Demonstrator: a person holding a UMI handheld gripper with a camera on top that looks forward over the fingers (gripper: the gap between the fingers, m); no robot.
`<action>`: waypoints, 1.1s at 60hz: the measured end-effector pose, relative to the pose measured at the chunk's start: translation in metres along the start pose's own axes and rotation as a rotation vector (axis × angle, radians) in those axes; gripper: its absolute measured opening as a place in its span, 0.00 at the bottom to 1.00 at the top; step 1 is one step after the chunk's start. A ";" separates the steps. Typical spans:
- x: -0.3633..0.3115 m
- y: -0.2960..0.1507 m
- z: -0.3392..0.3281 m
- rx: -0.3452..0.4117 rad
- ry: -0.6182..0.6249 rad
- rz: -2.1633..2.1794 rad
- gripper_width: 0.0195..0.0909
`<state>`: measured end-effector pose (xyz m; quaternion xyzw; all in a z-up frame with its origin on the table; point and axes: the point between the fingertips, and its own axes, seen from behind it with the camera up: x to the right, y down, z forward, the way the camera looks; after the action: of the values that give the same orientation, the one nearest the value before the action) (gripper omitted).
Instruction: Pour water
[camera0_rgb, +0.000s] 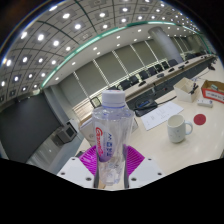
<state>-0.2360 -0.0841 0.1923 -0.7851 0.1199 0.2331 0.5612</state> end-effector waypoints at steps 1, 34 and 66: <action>-0.002 -0.006 0.003 0.003 -0.016 0.044 0.20; 0.080 -0.099 0.105 0.020 -0.321 1.432 0.20; 0.081 -0.104 0.102 -0.054 -0.291 1.249 0.20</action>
<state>-0.1430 0.0526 0.2116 -0.5415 0.4714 0.6231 0.3104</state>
